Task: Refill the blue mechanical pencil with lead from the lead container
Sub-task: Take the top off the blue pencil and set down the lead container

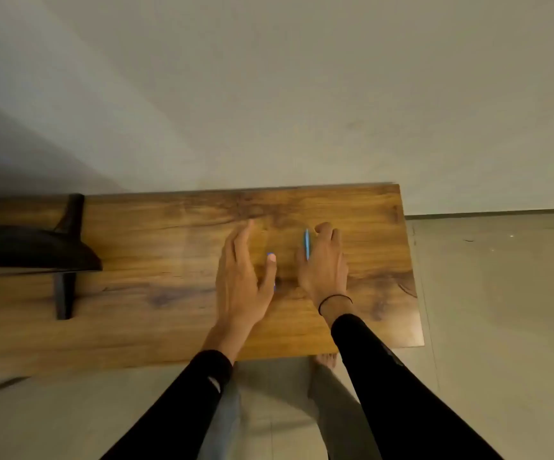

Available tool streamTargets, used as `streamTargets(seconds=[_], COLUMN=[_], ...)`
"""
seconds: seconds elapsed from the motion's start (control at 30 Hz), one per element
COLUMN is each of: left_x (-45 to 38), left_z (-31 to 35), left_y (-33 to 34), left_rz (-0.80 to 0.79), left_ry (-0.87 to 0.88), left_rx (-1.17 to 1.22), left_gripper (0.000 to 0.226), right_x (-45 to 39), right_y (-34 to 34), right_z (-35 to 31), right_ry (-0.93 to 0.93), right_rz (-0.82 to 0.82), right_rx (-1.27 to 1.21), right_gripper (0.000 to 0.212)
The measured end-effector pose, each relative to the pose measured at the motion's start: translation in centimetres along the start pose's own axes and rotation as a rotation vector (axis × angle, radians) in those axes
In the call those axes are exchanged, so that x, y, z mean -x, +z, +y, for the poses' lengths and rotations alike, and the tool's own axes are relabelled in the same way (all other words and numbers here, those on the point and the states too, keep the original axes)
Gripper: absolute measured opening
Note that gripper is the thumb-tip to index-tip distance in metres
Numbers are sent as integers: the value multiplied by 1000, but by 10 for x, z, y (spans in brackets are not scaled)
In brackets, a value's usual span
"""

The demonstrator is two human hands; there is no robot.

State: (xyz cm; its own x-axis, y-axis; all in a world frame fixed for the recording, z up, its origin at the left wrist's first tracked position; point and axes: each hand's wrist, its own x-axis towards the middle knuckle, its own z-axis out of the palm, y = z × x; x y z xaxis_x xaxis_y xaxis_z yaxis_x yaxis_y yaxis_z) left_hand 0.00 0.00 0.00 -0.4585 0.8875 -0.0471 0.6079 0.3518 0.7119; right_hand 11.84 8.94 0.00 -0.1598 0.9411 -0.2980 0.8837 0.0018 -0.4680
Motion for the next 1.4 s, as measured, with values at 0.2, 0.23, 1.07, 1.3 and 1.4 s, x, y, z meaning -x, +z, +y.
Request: streamTargets(seconds=[0.2, 0.23, 1.07, 1.3, 1.4], left_x=[21, 22, 22, 27, 24], left_z=[-26, -32, -21, -18, -19], left_y=[34, 36, 41, 30, 33], left_rz=[9, 4, -119, -62, -50], left_ry=[-13, 5, 80, 124, 148], left_rx=[119, 138, 279, 204, 177], left_gripper=[38, 40, 27, 17, 16], right_x=[-7, -8, 31, 38, 30], right_y=[25, 26, 20, -12, -18], right_z=[23, 27, 36, 45, 52], right_ry=[36, 11, -65, -125, -154], right_rz=[-21, -14, -27, 8, 5], right_rx=[35, 18, -893, -1094, -1075], right_gripper=[47, 49, 25, 16, 12])
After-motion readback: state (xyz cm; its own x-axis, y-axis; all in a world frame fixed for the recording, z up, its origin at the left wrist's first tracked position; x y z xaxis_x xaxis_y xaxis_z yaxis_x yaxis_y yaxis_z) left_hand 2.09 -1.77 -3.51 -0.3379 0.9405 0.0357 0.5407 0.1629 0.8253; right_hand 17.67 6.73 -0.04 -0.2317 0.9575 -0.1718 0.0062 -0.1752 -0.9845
